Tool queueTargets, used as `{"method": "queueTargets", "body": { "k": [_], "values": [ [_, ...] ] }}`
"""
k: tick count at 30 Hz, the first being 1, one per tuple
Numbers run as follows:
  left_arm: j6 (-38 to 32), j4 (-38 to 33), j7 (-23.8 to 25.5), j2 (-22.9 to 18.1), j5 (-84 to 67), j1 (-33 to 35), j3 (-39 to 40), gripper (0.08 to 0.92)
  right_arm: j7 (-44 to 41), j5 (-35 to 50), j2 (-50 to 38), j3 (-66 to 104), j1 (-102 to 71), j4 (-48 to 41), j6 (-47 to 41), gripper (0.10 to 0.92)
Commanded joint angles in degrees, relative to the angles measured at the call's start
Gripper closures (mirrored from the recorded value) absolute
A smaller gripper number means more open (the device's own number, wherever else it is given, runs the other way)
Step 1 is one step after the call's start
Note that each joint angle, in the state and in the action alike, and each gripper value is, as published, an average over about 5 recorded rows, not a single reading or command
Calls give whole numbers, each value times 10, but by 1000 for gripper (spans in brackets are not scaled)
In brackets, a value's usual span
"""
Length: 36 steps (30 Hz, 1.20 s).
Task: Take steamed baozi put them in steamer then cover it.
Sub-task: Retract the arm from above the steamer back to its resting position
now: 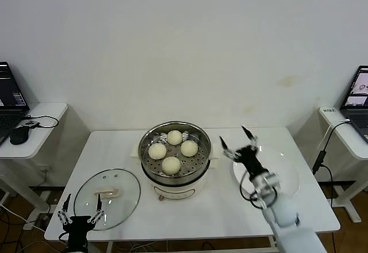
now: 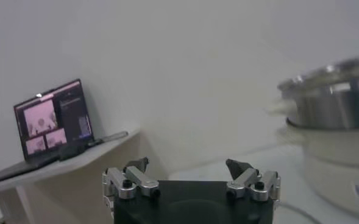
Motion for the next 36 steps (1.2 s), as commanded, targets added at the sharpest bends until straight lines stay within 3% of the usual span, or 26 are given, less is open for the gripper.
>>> {"method": "queueTargets", "body": {
  "k": [1, 6, 13, 26, 36],
  "values": [
    [7, 45, -10, 35, 237, -11, -34, 177, -6, -61, 113, 180, -217, 42, 66, 203],
    [-20, 73, -17, 61, 433, 5, -64, 177, -4, -81, 135, 193, -229, 42, 70, 202],
    [-30, 84, -23, 60, 610, 5, -65, 177, -3, -93, 145, 195, -235, 38, 74, 203],
    [-5, 121, 33, 70, 620, -56, -33, 177, -3, -115, 159, 188, -233, 26, 71, 203],
    [6, 175, 47, 74, 619, -112, -21, 177, -3, -111, 160, 194, -240, 28, 66, 203]
  ]
}}
